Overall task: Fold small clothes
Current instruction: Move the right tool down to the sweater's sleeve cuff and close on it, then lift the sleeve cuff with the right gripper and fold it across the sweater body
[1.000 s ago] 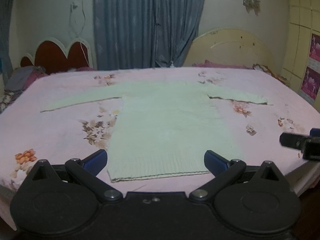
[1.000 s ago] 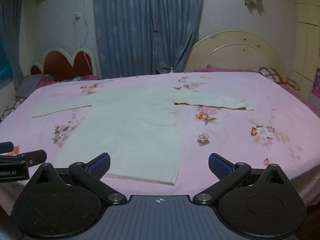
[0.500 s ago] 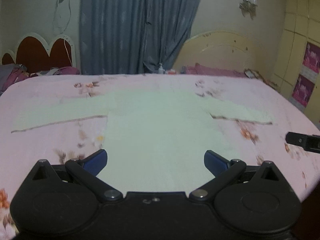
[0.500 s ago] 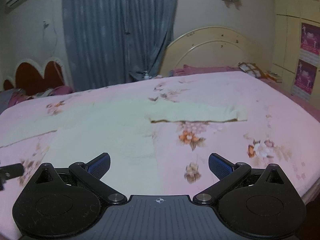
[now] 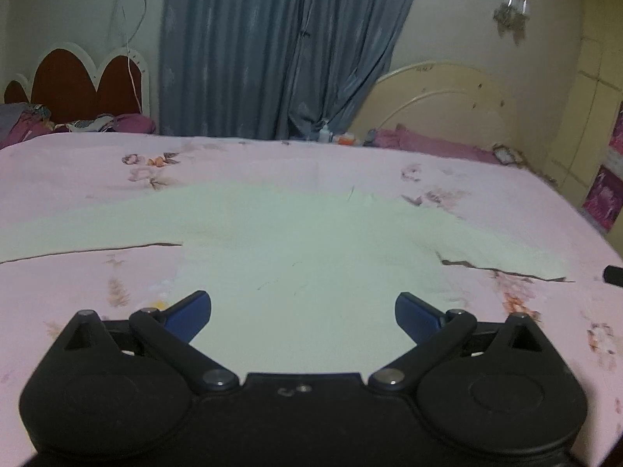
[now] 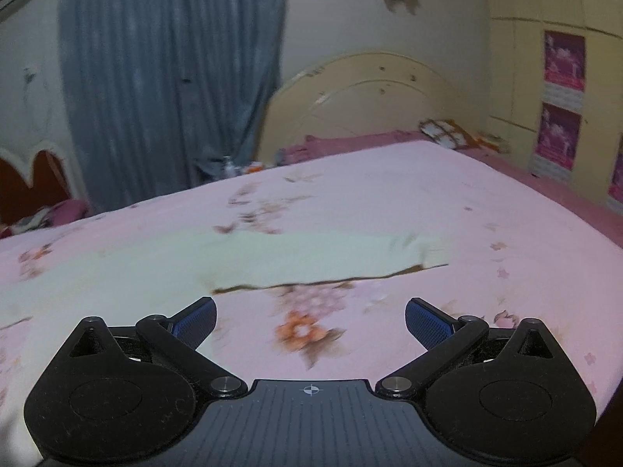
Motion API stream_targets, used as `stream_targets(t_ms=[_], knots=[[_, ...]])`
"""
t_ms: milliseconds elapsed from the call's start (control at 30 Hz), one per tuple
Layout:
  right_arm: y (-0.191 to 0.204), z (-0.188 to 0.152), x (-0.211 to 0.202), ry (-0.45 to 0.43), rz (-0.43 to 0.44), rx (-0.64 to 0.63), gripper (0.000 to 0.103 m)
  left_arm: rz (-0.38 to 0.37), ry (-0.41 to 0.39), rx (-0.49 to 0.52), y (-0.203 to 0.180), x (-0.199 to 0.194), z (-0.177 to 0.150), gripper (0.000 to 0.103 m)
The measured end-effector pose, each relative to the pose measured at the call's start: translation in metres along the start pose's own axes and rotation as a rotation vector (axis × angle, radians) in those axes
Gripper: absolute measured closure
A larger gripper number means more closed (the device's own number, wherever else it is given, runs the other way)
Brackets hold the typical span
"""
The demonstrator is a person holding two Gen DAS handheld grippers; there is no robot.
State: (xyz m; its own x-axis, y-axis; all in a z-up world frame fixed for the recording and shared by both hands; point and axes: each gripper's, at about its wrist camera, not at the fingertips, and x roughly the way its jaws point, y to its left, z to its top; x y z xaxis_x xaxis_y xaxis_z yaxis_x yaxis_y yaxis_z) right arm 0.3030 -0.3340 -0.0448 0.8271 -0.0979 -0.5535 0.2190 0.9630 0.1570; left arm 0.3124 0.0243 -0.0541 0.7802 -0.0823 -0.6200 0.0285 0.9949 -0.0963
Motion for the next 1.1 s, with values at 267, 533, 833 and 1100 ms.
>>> stream_targets(t_ms=[267,533,833,1100], knots=[[-0.087,0.024,0.115,0.075,0.007,0.222,0.045,0.053,0.071,0.054,-0.05,0.087,0.03,0.004],[-0.154,0.014,0.2,0.165,0.084,0.489,0.054,0.075,0.151,0.094,-0.086,0.143,0.033,0.004],[-0.216,0.014,0.209,0.088,0.088,0.679,0.055,0.078,0.177,0.126,-0.1,0.167,0.042,0.005],[-0.217,0.026,0.208,0.128,-0.002,0.624,0.092,0.107,0.216,0.079,-0.066,0.165,0.046,0.006]])
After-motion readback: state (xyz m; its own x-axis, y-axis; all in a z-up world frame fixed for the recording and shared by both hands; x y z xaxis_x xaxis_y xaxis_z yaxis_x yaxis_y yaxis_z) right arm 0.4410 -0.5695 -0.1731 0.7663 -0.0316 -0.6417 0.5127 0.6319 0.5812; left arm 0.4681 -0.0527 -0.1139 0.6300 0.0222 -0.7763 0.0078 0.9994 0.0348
